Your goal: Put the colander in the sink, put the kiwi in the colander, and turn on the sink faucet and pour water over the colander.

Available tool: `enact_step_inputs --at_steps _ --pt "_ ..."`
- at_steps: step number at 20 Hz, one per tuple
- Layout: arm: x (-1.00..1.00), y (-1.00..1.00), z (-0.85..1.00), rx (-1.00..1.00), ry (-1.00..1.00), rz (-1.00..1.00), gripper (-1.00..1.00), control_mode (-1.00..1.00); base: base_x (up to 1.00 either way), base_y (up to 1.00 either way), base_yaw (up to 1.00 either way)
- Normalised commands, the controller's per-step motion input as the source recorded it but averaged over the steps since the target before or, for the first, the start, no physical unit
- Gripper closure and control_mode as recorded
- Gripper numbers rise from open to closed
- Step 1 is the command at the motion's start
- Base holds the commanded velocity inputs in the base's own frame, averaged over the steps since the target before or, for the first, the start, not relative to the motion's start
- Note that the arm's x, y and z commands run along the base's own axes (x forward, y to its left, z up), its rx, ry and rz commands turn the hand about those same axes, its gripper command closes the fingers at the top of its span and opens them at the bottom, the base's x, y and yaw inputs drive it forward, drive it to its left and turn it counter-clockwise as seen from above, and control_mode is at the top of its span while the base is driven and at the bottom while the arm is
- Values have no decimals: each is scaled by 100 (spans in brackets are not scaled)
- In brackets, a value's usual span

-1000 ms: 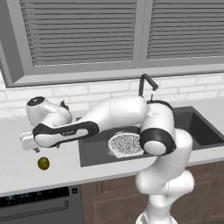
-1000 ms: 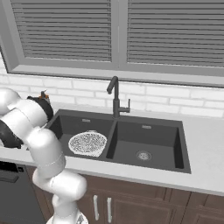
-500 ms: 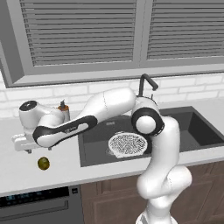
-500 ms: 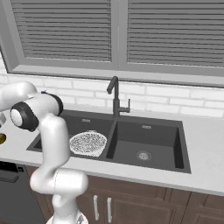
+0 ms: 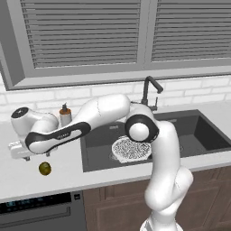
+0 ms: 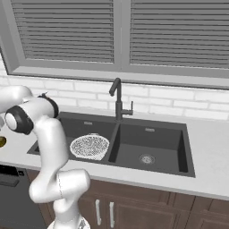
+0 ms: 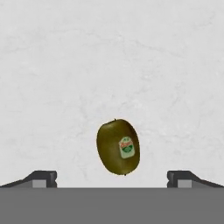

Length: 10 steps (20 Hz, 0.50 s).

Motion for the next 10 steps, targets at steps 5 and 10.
enact_step_inputs --at_steps 5,10 --pt "0 -38 -47 4 0 0 -100 -100 0 0 0" --pt "0 -40 -45 3 0 0 -100 -100 0 0 0"
